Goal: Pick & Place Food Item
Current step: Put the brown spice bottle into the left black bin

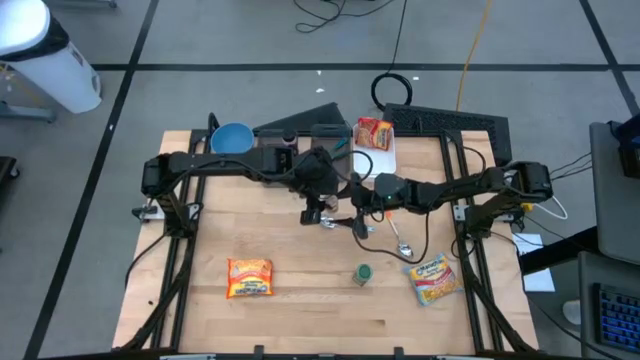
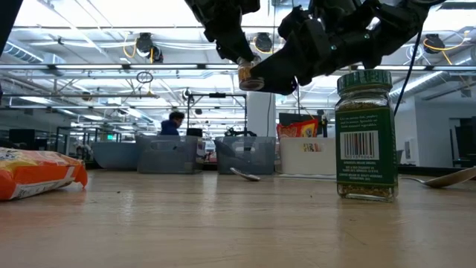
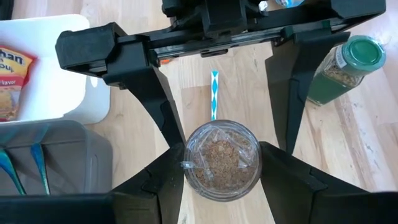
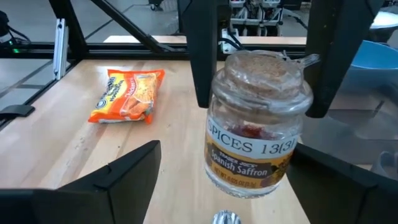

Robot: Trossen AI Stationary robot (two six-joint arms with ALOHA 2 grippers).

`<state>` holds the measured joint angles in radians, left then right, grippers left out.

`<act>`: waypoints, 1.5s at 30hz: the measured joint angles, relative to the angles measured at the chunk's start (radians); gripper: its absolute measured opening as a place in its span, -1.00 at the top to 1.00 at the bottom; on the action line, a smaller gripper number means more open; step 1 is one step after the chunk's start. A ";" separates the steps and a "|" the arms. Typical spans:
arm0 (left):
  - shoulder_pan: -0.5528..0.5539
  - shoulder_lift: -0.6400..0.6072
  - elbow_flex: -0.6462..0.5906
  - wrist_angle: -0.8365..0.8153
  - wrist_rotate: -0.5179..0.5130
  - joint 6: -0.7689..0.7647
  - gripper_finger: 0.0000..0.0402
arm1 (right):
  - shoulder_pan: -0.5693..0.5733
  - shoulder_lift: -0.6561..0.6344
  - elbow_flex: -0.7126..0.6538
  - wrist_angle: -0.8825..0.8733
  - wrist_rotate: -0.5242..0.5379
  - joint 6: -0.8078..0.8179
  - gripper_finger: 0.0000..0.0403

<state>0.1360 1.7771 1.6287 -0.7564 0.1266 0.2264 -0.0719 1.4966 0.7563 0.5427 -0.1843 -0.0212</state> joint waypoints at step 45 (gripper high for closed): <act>0.385 -0.353 -0.347 0.056 0.156 -0.048 0.08 | -0.092 -0.157 -0.113 -0.021 0.087 -0.002 -0.58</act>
<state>0.5211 1.4241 1.2814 -0.7002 0.2830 0.1785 -0.1643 1.3396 0.6434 0.5220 -0.0975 -0.0227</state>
